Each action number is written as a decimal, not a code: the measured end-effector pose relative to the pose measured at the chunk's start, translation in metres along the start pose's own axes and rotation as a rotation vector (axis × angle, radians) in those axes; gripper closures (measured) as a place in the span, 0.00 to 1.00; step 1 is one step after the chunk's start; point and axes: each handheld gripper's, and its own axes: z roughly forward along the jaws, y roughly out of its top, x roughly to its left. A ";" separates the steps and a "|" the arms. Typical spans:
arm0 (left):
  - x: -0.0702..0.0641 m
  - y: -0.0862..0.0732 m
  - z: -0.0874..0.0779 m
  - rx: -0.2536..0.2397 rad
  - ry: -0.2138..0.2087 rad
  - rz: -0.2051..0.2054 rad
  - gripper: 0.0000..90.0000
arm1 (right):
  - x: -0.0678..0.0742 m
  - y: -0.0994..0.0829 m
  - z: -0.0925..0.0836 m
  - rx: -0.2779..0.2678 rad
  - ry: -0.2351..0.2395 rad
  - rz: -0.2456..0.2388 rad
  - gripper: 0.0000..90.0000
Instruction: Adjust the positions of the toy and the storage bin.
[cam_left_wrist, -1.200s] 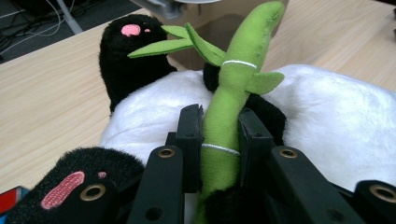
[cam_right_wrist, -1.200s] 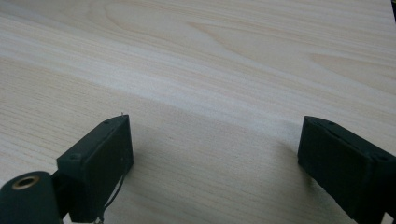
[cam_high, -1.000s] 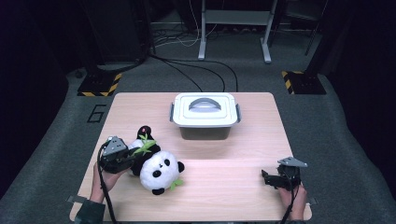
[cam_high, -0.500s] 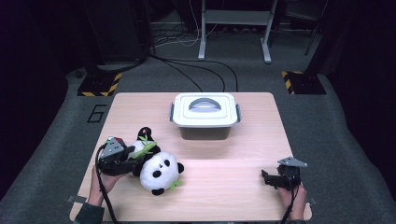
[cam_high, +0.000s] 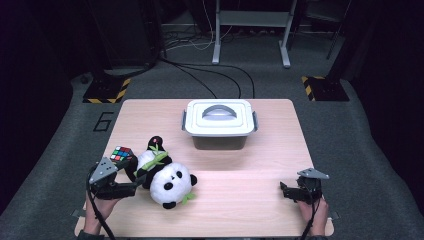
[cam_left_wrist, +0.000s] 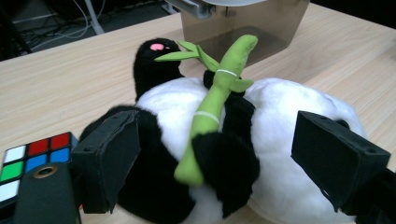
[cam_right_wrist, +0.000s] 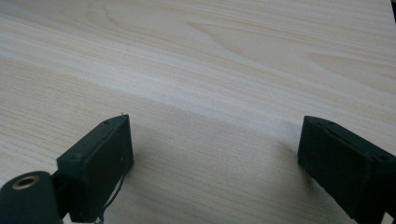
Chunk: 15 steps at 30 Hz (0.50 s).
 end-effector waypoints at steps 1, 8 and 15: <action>0.000 -0.001 -0.003 -0.003 0.011 -0.003 0.16 | 0.000 0.000 0.000 0.000 0.000 0.000 0.11; 0.009 -0.023 -0.009 0.036 0.090 -0.050 0.06 | 0.000 0.000 0.000 0.000 -0.002 0.001 0.11; 0.023 -0.057 0.008 0.145 0.119 -0.120 0.00 | 0.000 0.000 0.000 0.000 -0.002 0.002 0.11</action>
